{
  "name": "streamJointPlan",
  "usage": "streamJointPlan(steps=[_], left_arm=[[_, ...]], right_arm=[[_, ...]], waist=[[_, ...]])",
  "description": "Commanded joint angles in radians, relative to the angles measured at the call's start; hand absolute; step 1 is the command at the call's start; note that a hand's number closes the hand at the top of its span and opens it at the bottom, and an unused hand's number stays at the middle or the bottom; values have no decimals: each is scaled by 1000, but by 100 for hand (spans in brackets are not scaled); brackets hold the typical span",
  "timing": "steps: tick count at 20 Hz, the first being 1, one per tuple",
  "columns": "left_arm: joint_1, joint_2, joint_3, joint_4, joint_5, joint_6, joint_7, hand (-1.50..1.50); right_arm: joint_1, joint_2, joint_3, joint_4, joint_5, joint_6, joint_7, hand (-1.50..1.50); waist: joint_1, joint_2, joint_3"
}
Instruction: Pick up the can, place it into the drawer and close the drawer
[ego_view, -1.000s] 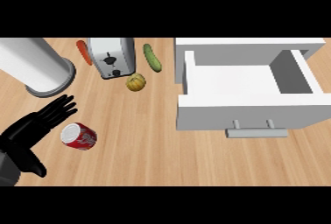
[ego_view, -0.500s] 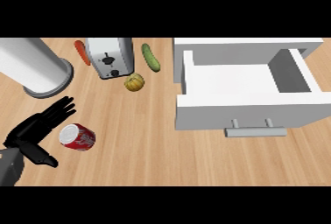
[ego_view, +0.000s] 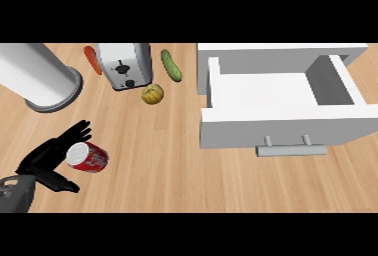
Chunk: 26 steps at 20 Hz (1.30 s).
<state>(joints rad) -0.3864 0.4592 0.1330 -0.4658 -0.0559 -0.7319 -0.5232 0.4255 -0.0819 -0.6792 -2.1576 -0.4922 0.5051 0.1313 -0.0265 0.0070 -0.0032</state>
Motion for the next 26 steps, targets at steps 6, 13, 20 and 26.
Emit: streamJointPlan(steps=[6,13,20,26], left_arm=[[-27,-17,-31,123,-28,-106,-156,-150],[-103,-66,-2,175,25,-125,-93,-150],[-119,-156,-39,149,29,-176,-33,150],[-111,-100,-42,66,78,-327,-33,150]], right_arm=[[4,-14,-23,-36,-53,4,44,-150],[37,18,-36,-49,-54,19,42,-150],[29,2,-25,-73,-80,4,101,-150],[25,60,-1,-97,-36,-10,91,-150]], waist=[[-2,1,0],[-8,-1,0],[4,-5,1],[23,-8,2]])
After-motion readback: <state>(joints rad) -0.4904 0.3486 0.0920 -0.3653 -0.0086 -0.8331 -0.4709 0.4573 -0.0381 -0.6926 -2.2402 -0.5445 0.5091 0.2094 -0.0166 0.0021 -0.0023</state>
